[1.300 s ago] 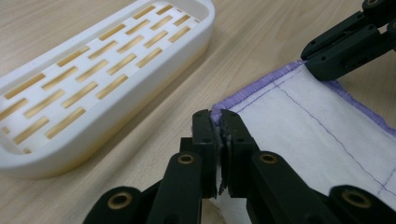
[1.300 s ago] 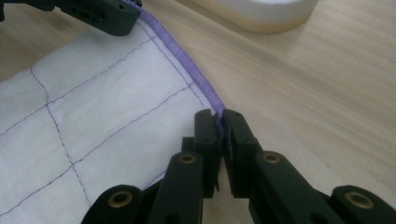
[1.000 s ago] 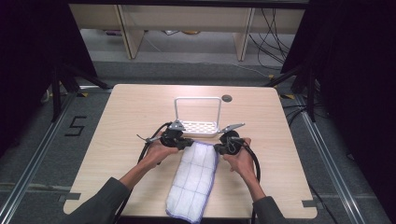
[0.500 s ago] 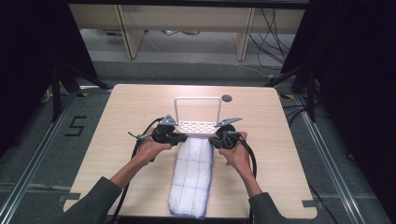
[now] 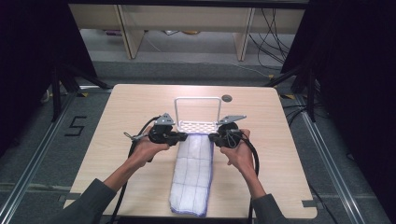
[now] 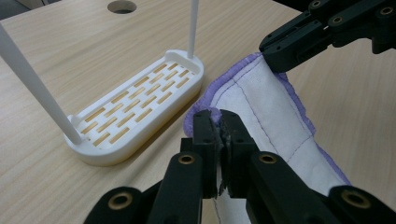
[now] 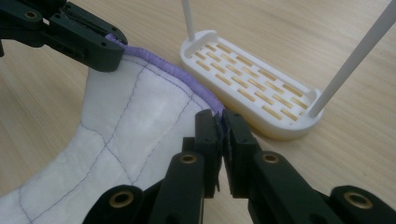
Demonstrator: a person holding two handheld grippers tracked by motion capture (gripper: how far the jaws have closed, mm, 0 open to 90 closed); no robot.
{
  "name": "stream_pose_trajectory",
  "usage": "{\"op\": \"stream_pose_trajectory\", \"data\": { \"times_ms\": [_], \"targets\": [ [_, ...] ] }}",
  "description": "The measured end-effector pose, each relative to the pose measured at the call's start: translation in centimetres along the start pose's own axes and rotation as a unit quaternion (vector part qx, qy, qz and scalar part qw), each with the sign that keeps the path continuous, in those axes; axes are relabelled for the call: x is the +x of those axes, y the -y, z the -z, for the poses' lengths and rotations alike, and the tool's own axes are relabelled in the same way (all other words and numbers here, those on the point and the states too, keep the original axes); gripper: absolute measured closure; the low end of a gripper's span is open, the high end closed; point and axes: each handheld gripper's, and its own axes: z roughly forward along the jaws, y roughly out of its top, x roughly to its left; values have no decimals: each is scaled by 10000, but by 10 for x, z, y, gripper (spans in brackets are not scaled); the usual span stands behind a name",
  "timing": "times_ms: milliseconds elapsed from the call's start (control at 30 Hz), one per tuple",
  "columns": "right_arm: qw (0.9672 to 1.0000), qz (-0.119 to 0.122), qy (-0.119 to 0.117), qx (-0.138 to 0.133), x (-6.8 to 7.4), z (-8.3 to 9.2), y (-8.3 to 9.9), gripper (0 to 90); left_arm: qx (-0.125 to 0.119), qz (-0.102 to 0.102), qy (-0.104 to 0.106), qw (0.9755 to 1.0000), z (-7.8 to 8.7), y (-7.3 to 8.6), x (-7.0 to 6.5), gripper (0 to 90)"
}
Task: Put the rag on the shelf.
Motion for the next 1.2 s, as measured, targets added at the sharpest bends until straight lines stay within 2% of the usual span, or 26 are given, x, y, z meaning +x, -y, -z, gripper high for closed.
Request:
{"op": "stream_pose_trajectory", "data": {
  "times_ms": [33, 67, 133, 167, 200, 267, 333, 400, 467, 500, 567, 600, 633, 767, 1067, 1200],
  "targets": [
    [10000, -39, -18, 9, 1, 2, 0, 857, -16, -22, 9, 10000, 2, -1, -1, 852],
    [10000, 26, -42, 84, 1, 6, -1, 857, -37, -48, 26, 10000, 3, -3, -1, 853],
    [10000, -53, -43, 24, 3, 8, -2, 857, -68, -66, 10, 10000, 7, -5, -3, 853],
    [10000, 30, -17, 15, 2, 11, -4, 857, -98, -96, 20, 9999, 10, -7, -5, 852],
    [10000, -2, -75, -10, 3, 14, -5, 857, -121, -114, 37, 9999, 12, -8, -5, 853],
    [10000, 63, -36, -66, 2, 19, -7, 858, -199, -120, 55, 9997, 18, -12, -7, 853],
    [9997, 36, -136, -197, 5, 26, -9, 858, -253, -140, 50, 9996, 25, -15, -9, 853],
    [9996, 148, -57, -244, 7, 32, -12, 858, -294, -172, 12, 9994, 31, -19, -12, 854],
    [9993, 117, -72, -337, 11, 40, -15, 859, -364, -216, 20, 9991, 37, -24, -16, 855],
    [9992, 183, -58, -342, 12, 44, -16, 860, -391, -258, 83, 9989, 40, -26, -18, 855],
    [9988, 216, -32, -447, 16, 53, -19, 861, -449, -299, 54, 9985, 47, -32, -23, 855],
    [9983, 306, -28, -500, 17, 57, -21, 860, -475, -322, 70, 9983, 50, -35, -25, 856],
    [9981, 271, -25, -551, 19, 61, -23, 860, -513, -328, 92, 9981, 53, -38, -27, 855],
    [9961, 403, -18, -782, 23, 76, -33, 861, -660, -404, 130, 9969, 66, -50, -33, 856],
    [9958, 318, 15, -860, 24, 94, -62, 861, -631, -437, 17, 9970, 85, -76, -31, 856],
    [9952, 389, 23, -892, 22, 98, -77, 861, -673, -383, -3, 9970, 90, -88, -26, 856]
  ]
}}
